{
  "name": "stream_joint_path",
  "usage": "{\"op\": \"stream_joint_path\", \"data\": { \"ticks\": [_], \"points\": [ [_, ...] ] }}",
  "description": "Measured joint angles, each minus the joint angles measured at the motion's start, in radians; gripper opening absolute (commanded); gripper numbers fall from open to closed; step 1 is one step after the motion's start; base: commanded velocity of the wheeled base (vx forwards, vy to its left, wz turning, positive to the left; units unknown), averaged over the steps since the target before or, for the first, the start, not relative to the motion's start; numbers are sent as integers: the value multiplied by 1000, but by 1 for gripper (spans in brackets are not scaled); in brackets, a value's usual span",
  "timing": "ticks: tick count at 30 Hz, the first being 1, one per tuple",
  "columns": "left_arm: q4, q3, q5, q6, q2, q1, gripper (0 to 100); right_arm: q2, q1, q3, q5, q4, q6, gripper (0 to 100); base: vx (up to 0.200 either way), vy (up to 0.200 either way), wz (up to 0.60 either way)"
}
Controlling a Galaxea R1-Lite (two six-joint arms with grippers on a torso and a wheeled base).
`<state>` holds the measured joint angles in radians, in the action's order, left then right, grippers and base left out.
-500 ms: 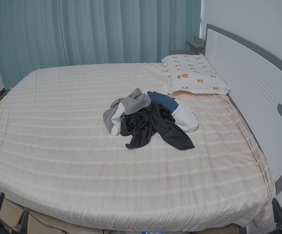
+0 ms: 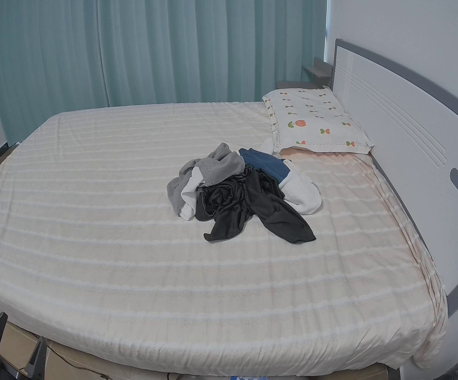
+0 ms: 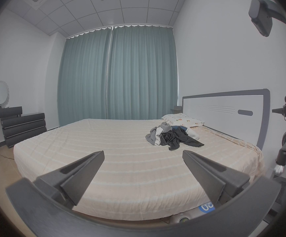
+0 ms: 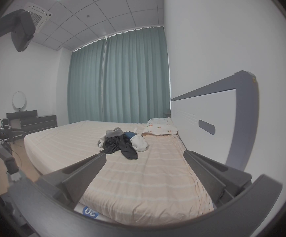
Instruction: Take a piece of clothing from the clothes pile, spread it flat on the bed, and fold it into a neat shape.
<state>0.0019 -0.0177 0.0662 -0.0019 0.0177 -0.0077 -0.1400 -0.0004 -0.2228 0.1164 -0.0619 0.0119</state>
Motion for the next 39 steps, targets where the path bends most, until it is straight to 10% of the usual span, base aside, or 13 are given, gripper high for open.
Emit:
{"op": "stream_joint_path", "data": {
  "ticks": [18,39],
  "points": [
    [0,0,0,-1,0,0,100,-752,89,-85,49,277,-72,100,0,0,0],
    [1,0,1,-2,0,0,100,-1820,223,-533,-169,769,-339,100,0,0,0]
  ]
}}
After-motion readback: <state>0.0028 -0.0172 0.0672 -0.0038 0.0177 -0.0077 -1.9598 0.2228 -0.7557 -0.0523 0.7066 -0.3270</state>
